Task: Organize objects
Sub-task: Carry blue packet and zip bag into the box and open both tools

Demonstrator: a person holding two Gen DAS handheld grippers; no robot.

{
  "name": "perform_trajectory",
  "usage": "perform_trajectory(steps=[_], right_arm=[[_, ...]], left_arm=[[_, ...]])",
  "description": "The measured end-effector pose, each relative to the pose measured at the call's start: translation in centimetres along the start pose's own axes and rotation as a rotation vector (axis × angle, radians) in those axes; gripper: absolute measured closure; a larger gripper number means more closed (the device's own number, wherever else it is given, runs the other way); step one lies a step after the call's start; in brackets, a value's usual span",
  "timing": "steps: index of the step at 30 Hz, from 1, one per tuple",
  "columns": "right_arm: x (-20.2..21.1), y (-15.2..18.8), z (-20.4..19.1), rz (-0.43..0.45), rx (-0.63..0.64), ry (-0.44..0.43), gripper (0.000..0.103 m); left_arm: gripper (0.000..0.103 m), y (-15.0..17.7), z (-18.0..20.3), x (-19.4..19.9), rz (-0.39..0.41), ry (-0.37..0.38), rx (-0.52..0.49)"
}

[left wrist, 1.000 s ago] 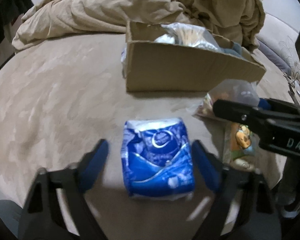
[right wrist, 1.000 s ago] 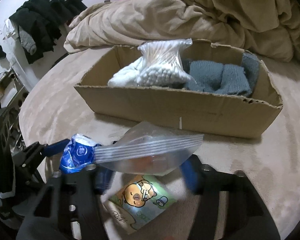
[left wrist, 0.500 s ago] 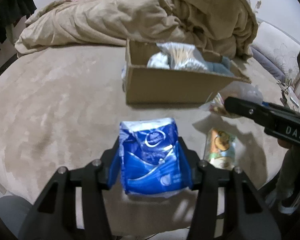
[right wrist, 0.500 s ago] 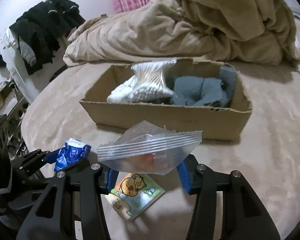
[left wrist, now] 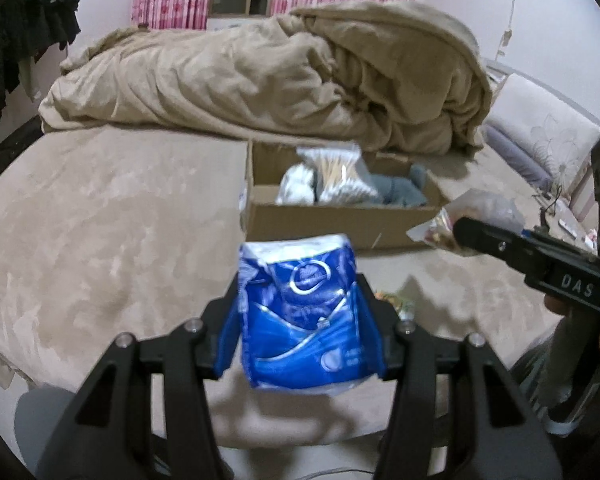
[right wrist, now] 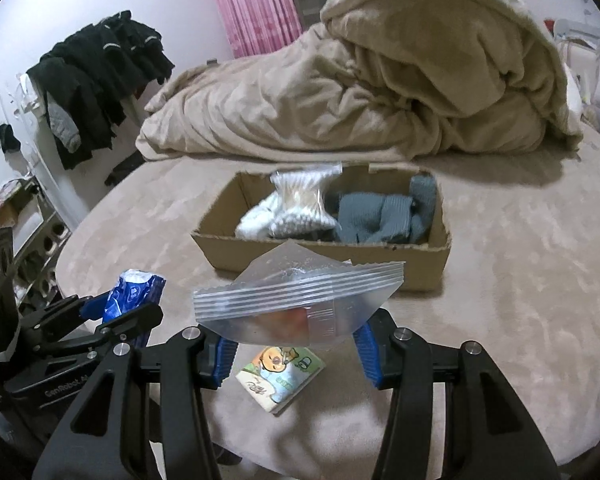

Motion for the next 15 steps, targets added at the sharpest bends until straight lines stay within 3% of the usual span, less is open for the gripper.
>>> perform_trajectory(steps=[15], right_arm=[[2.3, -4.9, 0.8, 0.065, 0.015, 0.041, 0.050]], left_arm=[[0.051, -6.4, 2.7, 2.1, 0.120, 0.020, -0.081]])
Point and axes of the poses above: each gripper's, at about its wrist camera, not at the fingertips, and x roughly against the way its jaws point, z to its right, y to its underside, the point moved 7 cm from there along -x, roughly the way its jaws point, and after that the axes turned 11 degrees about x, right-handed, at the moved point
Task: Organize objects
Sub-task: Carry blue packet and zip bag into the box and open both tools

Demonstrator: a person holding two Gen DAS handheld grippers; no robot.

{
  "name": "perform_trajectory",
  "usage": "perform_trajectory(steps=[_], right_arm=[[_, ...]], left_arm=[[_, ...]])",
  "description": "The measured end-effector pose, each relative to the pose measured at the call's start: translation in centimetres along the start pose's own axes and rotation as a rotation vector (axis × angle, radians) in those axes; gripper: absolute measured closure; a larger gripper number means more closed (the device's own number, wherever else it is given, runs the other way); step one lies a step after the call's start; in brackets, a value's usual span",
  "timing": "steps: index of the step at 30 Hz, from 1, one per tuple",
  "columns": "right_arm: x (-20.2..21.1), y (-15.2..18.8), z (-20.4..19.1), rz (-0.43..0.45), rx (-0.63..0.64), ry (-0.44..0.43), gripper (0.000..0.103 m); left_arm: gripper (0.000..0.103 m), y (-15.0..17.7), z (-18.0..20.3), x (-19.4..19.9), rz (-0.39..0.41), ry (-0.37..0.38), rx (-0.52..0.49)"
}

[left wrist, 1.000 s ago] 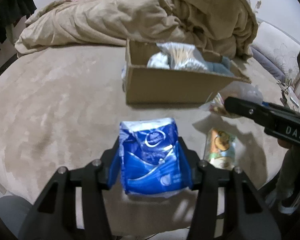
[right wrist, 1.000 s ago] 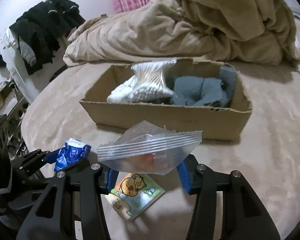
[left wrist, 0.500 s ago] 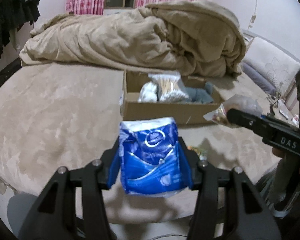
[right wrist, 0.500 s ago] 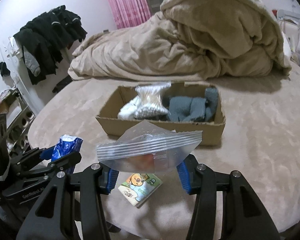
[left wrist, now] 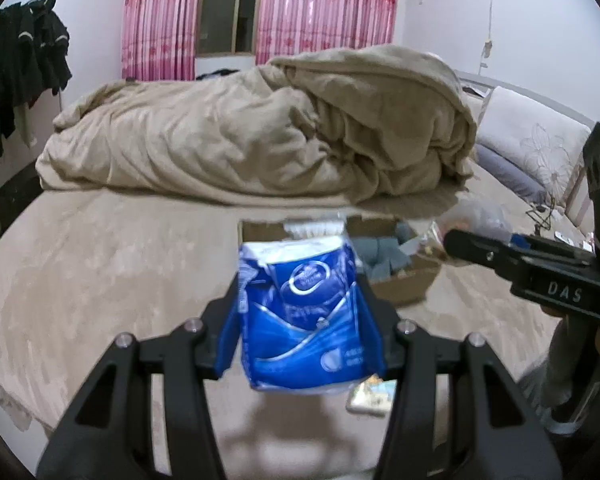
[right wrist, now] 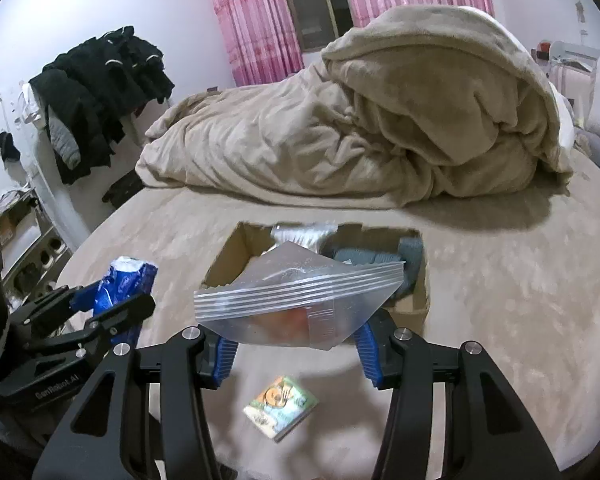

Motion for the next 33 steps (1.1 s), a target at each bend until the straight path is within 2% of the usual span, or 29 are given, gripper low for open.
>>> perform_trajectory(steps=[8, 14, 20, 33], right_arm=[[-0.9, -3.1, 2.1, 0.038, 0.011, 0.042, 0.050], [-3.9, -3.8, 3.3, 0.002, 0.021, 0.042, 0.050], [-7.1, -3.1, 4.4, -0.041, 0.006, 0.042, 0.050], [-12.3, 1.2, 5.5, -0.141, -0.021, 0.040, 0.050]], left_arm=[[0.051, -3.0, -0.2, -2.6, 0.019, -0.001, -0.007], [0.051, -3.4, -0.8, -6.0, -0.014, 0.000, 0.015], [0.051, -3.2, -1.6, -9.4, -0.046, -0.018, 0.020], [0.051, -0.6, -2.9, -15.3, -0.141, -0.043, 0.010]])
Point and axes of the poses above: each gripper's, at about its wrist camera, not at the fingertips, and x roughly against the way its jaws point, z to its right, y to its underside, the point moved 7 cm from there along -x, roughly the way its jaws point, and after that the axes turned 11 degrees about x, right-handed, at the moved point
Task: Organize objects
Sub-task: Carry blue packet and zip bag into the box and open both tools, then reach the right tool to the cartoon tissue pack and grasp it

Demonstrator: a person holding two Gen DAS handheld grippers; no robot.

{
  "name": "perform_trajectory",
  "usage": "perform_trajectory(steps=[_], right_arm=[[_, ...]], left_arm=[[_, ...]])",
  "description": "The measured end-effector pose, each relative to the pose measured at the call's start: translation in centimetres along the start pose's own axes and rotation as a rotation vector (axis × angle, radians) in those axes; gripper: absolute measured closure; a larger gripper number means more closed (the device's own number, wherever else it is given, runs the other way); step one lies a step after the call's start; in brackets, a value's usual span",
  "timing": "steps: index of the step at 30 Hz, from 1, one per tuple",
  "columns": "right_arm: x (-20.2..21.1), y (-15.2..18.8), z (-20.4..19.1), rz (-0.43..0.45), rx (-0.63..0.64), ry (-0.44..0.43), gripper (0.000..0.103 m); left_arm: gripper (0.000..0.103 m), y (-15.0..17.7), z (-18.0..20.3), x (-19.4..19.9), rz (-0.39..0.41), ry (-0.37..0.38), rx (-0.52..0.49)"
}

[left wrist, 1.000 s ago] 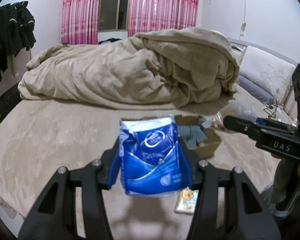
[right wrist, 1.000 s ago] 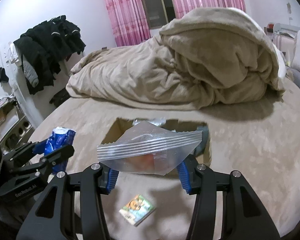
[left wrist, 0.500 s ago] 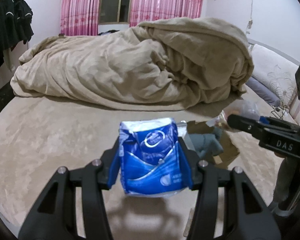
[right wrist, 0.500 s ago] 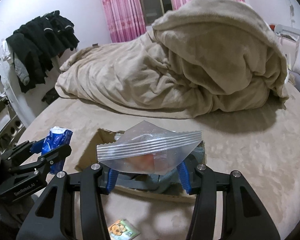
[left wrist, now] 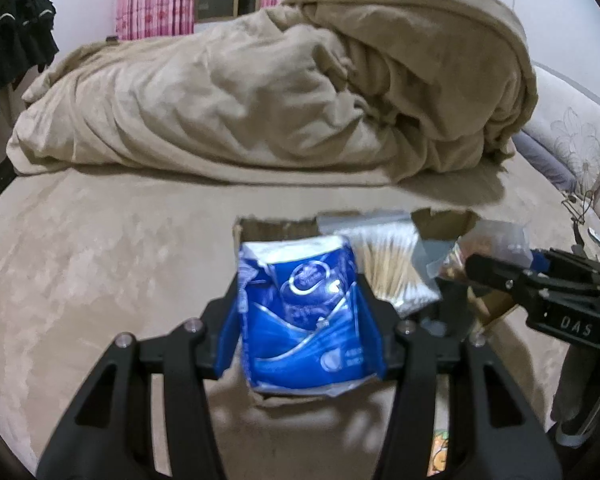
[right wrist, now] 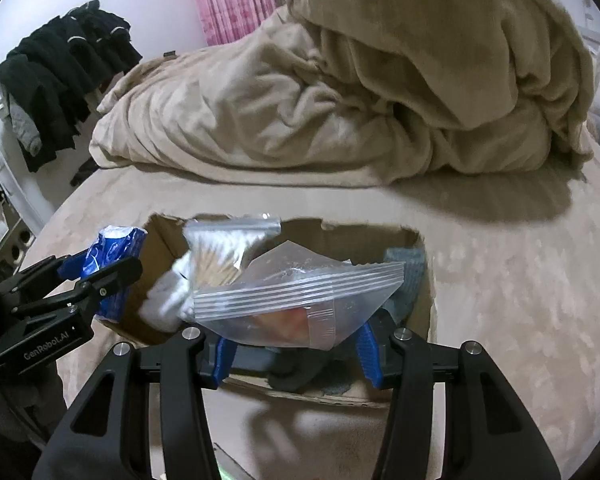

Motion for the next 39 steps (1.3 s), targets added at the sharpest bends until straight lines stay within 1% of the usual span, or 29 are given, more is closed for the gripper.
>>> perform_trajectory(steps=[4, 9, 11, 14, 15, 16, 19, 21, 22, 25, 30, 34, 35, 36, 37, 39], right_arm=[[-0.8, 1.1, 0.3, -0.021, -0.019, 0.001, 0.050], [-1.7, 2.5, 0.6, -0.058, -0.037, 0.010, 0.050], [-1.8, 2.9, 0.6, -0.060, -0.028, 0.031, 0.050], [-1.8, 2.9, 0.5, -0.060, -0.026, 0.035, 0.047], [-1.8, 2.9, 0.5, -0.060, -0.026, 0.034, 0.043], [-1.7, 2.9, 0.5, -0.056, -0.030, 0.035, 0.034], [-1.3, 2.8, 0.3, -0.041, -0.038, 0.023, 0.025], [-0.7, 2.7, 0.2, -0.031, -0.040, 0.025, 0.020], [-0.5, 2.8, 0.2, -0.029, -0.045, 0.024, 0.019], [0.2, 2.8, 0.0, -0.028, -0.058, 0.020, 0.019], [2.2, 2.7, -0.3, -0.011, -0.066, 0.026, 0.019], [4.7, 2.1, -1.1, 0.025, -0.059, 0.030, 0.019], [5.3, 2.0, -1.4, 0.033, -0.054, 0.030, 0.019], [6.0, 1.9, -1.7, 0.042, -0.046, 0.031, 0.019], [6.5, 1.8, -2.0, 0.047, -0.041, 0.031, 0.019], [7.5, 1.7, -2.6, 0.058, -0.030, 0.029, 0.019]], left_arm=[[0.051, 0.5, 0.3, -0.4, -0.002, -0.005, -0.020], [0.050, 0.9, 0.4, -0.9, -0.026, -0.005, -0.026], [0.049, 1.0, 0.6, -0.9, -0.026, -0.008, -0.029], [0.049, 0.9, 0.6, -0.7, -0.033, -0.008, -0.020], [0.048, 0.9, 0.7, -0.5, -0.034, -0.006, -0.017], [0.046, 0.9, 0.7, -0.4, -0.034, -0.003, -0.016], [0.045, 0.8, 0.7, 0.3, -0.023, -0.008, -0.020], [0.044, 0.6, 0.7, 0.9, -0.015, -0.006, -0.016], [0.044, 0.6, 0.7, 1.3, -0.012, -0.007, -0.013], [0.041, 0.5, 0.8, 2.6, -0.002, -0.003, -0.010], [0.040, 0.6, 1.6, 5.7, 0.026, 0.015, -0.025], [0.040, 0.8, 2.0, 8.1, 0.039, 0.024, -0.028], [0.038, 0.9, 2.0, 8.9, 0.044, 0.024, -0.026], [0.033, 1.0, 2.0, 9.3, 0.047, 0.025, -0.022], [0.030, 1.2, 2.0, 9.9, 0.051, 0.028, -0.017], [0.030, 1.6, 2.0, 11.2, 0.058, 0.038, -0.012]])
Point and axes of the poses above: each gripper's, at about its wrist camera, not at the fingertips, and x roughly against the way its jaws point, z to its right, y to its underside, the point moved 7 cm from there along -x, roughly the way its jaws point, and after that the axes turned 11 degrees about x, right-handed, at the moved point
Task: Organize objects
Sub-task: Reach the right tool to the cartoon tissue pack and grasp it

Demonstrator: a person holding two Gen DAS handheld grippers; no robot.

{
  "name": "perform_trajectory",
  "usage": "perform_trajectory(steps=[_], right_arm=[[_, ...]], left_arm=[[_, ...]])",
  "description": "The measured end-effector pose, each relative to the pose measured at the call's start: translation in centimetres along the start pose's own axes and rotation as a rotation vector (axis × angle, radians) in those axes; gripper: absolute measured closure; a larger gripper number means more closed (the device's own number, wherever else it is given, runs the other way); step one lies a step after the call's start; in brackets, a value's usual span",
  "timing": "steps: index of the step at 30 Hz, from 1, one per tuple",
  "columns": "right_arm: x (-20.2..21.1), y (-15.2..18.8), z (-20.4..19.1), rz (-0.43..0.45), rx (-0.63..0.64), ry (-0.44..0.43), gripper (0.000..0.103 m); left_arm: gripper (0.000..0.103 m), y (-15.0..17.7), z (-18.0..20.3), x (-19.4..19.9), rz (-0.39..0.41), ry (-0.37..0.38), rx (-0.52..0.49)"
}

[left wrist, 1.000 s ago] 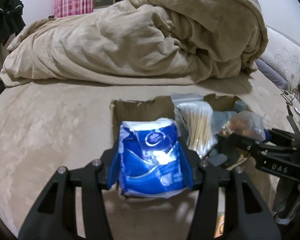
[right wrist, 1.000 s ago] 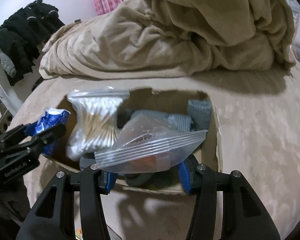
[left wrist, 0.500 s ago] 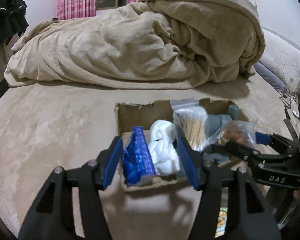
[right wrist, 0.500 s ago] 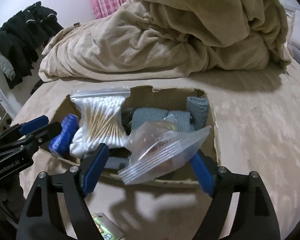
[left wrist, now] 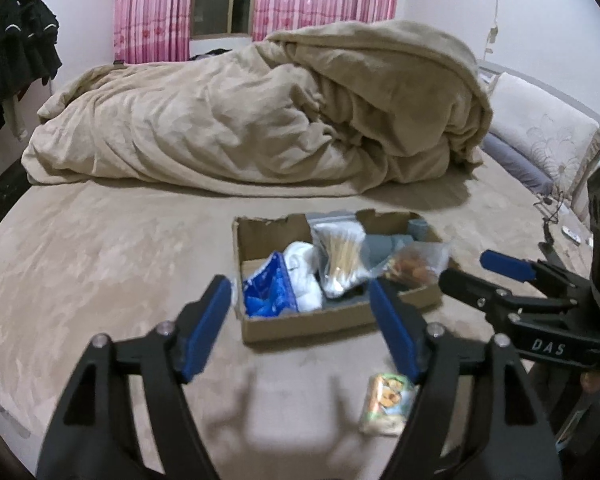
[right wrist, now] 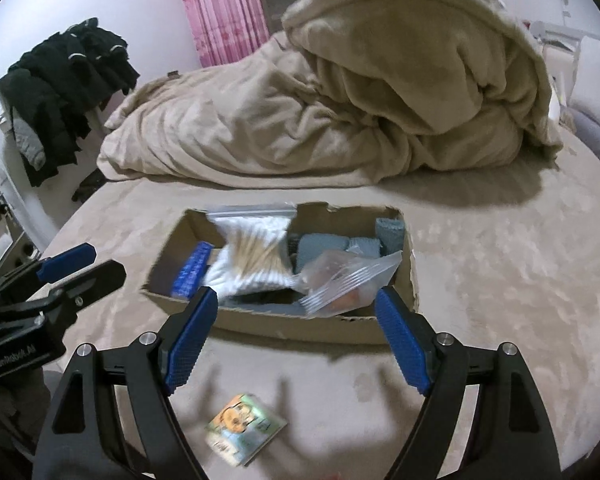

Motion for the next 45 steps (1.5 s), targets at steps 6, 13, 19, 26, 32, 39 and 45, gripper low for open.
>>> perform_trajectory(steps=[6, 13, 19, 26, 32, 39, 45], right_arm=[[2.7, 0.3, -1.5, 0.029, 0.011, -0.018, 0.019], [4.0, 2.6, -3.3, 0.020, 0.026, -0.023, 0.019], [4.0, 4.8, -4.4, -0.008, 0.031, -0.018, 0.019], [2.5, 7.0, -5.8, -0.046, 0.032, -0.025, 0.019], [-0.7, 9.3, -7.3, -0.127, 0.052, -0.047, 0.019], [-3.8, 11.5, -9.0, -0.203, 0.060, -0.073, 0.019], [-5.5, 12.6, -9.5, -0.232, 0.086, -0.046, 0.019]], left_arm=[[0.027, 2.0, -0.7, 2.6, 0.006, -0.010, 0.018], [0.026, 4.7, -2.1, 3.8, -0.006, -0.016, 0.043], [0.026, 7.0, -2.9, 3.5, -0.032, -0.005, 0.052], [0.026, 9.6, -5.2, 2.3, -0.067, -0.029, 0.079], [0.026, 11.2, -7.7, 0.8, -0.101, -0.092, 0.109], [0.026, 12.7, -10.1, -0.1, -0.113, -0.137, 0.138], [0.026, 13.3, -11.0, -0.8, -0.123, -0.149, 0.159]])
Point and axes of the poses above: each gripper's, at about its wrist camera, not at the fingertips, and x roughly against the way its jaws point, z to its right, y to its underside, the point moved 7 cm from there along -x, roughly the way its jaws point, and after that the axes turned 11 degrees about x, right-handed, at the moved point
